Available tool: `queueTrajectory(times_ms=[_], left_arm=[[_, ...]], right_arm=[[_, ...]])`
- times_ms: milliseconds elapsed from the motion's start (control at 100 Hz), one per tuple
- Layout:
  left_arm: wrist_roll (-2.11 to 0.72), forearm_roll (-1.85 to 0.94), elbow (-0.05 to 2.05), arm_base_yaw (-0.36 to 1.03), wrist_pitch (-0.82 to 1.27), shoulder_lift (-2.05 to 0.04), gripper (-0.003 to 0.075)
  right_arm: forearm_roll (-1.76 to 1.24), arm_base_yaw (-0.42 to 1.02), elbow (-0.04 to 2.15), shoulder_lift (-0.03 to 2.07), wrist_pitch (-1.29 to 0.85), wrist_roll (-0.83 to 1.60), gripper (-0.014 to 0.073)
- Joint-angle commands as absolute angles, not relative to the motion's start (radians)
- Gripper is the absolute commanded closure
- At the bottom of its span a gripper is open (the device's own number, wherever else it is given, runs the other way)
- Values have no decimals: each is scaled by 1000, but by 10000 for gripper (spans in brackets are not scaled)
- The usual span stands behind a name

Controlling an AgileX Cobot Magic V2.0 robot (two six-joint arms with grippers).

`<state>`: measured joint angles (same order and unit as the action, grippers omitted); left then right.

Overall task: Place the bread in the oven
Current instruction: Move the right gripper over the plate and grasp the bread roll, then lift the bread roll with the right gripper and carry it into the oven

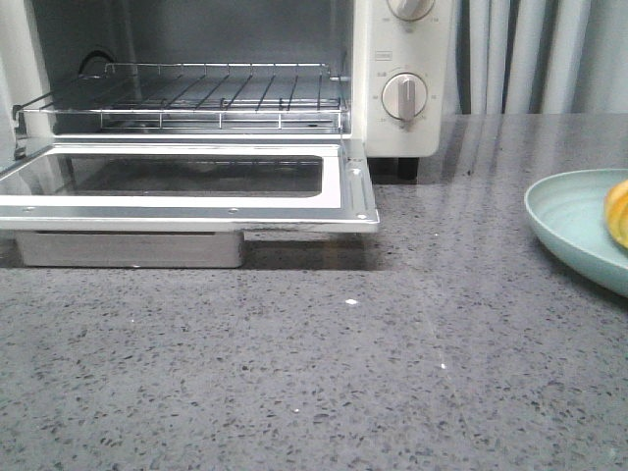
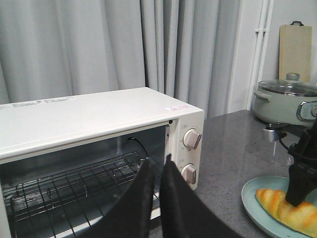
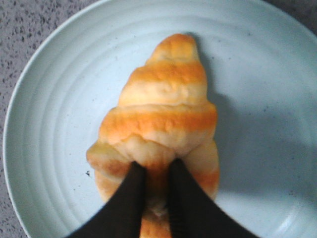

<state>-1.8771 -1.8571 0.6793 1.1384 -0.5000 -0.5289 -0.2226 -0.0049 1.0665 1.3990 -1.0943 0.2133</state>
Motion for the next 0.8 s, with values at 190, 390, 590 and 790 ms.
queueTrajectory(times_ms=[190, 390, 590, 790], left_arm=[[-1881, -1859, 713, 1144, -466, -535, 740], [-1881, -1859, 713, 1144, -466, -535, 740], [-1881, -1859, 713, 1144, -466, -535, 740], [-1881, -1859, 713, 1144, -451, -535, 740]], right_arm=[[-229, -1, 1098, 1381, -1131, 216, 666], [-229, 44, 1208, 1381, -1216, 234, 666], [-229, 131, 1409, 1381, -1299, 248, 666], [-229, 271, 1587, 1381, -1299, 316, 666]])
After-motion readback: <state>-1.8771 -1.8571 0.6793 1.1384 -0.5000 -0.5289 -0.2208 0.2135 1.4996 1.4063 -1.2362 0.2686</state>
